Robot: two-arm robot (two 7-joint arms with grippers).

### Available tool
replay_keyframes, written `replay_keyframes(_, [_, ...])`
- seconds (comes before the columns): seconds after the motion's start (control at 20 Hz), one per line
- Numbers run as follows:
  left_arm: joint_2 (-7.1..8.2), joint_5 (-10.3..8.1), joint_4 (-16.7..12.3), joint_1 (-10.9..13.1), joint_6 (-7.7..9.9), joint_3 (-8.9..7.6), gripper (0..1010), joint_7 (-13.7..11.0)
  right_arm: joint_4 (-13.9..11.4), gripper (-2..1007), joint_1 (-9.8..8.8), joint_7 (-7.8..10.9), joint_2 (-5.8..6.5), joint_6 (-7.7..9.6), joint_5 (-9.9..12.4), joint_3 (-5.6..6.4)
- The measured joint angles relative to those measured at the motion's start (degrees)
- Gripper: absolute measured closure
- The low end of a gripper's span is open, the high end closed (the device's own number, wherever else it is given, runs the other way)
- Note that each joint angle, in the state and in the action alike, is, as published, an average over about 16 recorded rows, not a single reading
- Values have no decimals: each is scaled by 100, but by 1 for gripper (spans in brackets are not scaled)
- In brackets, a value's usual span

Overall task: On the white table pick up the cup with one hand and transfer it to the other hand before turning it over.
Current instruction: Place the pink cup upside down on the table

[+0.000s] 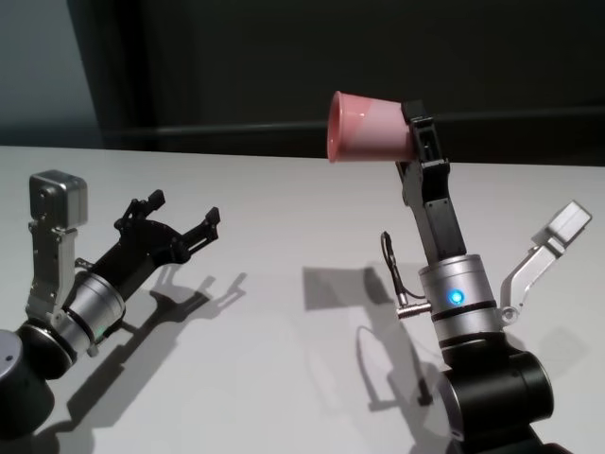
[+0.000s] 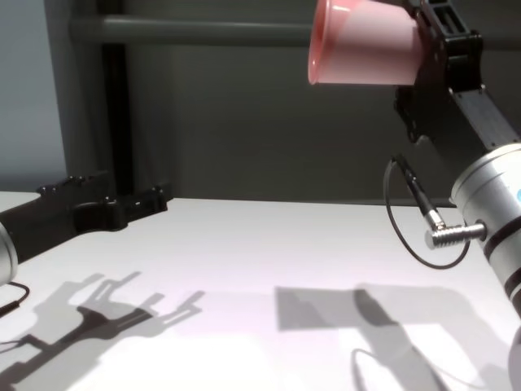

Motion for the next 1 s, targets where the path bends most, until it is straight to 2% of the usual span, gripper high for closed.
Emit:
replay_keyframes(0.25, [4, -5, 0, -12, 2, 6, 9, -4, -64, 268, -11, -69, 76, -92, -32, 6])
replay_keyframes(0.45, [6, -9, 1, -18, 3, 10, 9, -7, -172, 268, -41, -192, 202, -221, -98, 27])
replay_keyframes(0.75, [9, -14, 3, -23, 4, 14, 9, -10, -463, 268, -136, -570, 528, -520, -370, 112])
replay_keyframes(1.0, [11, -16, 5, -26, 4, 16, 9, -12, -775, 268, -230, -1020, 857, -752, -801, 223])
